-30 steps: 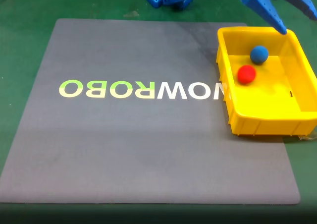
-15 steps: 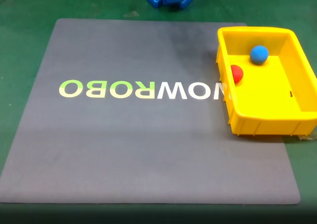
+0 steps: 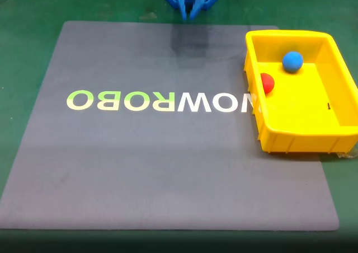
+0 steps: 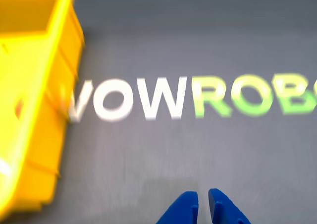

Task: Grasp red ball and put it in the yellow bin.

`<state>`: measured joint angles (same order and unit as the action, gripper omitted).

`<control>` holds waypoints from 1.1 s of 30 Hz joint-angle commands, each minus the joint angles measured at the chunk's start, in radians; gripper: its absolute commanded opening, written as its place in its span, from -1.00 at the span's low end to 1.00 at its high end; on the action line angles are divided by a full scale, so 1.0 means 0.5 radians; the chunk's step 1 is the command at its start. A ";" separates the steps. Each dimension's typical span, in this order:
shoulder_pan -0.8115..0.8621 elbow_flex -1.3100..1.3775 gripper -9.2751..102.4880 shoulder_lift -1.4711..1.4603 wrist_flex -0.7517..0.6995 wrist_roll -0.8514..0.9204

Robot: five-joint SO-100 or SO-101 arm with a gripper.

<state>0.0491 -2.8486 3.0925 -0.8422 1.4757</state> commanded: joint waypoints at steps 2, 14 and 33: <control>-0.018 -0.202 -0.84 0.160 -0.040 -0.052; -0.147 -0.500 -0.84 0.396 -0.457 -0.169; -0.049 -0.503 -0.83 0.466 -0.979 -0.098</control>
<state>0.0092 -3.0695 3.3134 -1.3315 1.4189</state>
